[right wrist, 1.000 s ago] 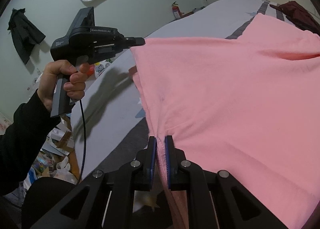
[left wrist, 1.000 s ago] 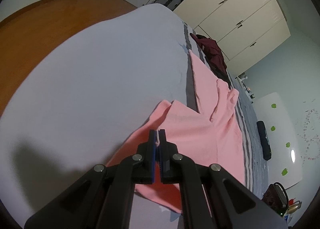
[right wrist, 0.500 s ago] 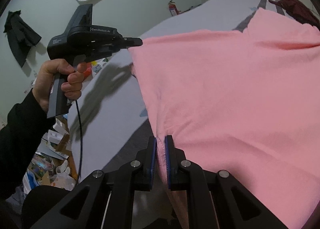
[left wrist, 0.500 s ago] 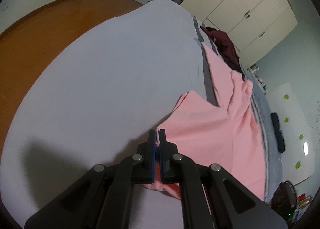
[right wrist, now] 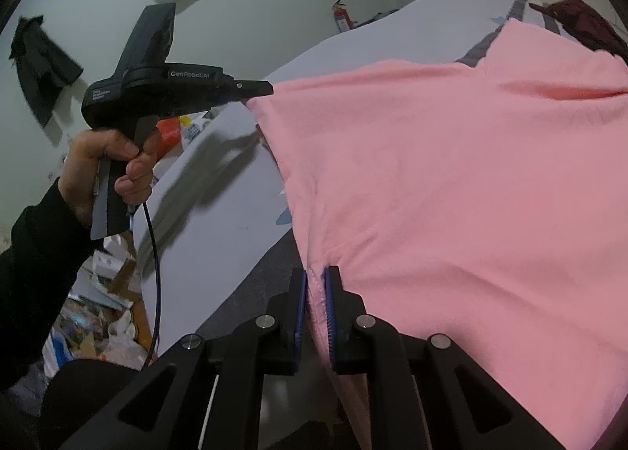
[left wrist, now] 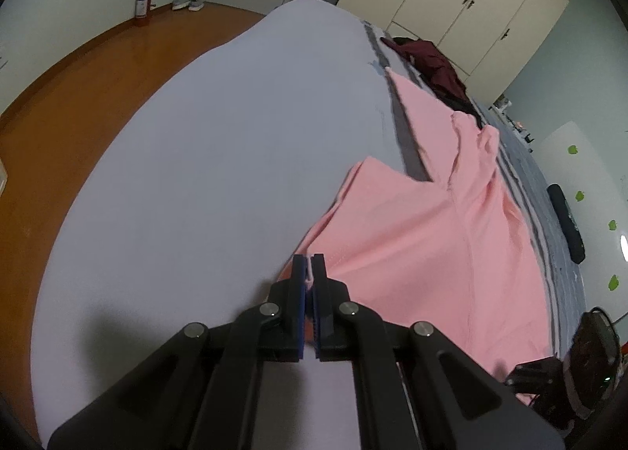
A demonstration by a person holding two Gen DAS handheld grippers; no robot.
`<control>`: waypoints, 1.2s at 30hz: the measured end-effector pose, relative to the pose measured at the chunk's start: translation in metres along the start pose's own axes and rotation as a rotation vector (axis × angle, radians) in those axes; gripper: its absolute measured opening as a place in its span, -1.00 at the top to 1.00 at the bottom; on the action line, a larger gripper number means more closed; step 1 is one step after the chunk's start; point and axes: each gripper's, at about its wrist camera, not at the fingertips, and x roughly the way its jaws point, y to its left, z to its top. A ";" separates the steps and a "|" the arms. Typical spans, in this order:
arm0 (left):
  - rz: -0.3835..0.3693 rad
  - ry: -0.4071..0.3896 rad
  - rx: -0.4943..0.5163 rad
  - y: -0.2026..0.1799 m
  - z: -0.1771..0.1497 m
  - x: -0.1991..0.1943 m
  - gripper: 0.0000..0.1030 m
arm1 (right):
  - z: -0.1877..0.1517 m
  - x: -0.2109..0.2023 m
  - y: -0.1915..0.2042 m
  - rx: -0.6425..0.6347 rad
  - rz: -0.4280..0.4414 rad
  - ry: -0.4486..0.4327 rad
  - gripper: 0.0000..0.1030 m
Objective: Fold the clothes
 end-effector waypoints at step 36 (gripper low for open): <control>0.175 0.084 0.155 -0.095 0.059 0.110 0.78 | -0.027 -0.094 -0.163 0.271 -0.303 -0.123 0.36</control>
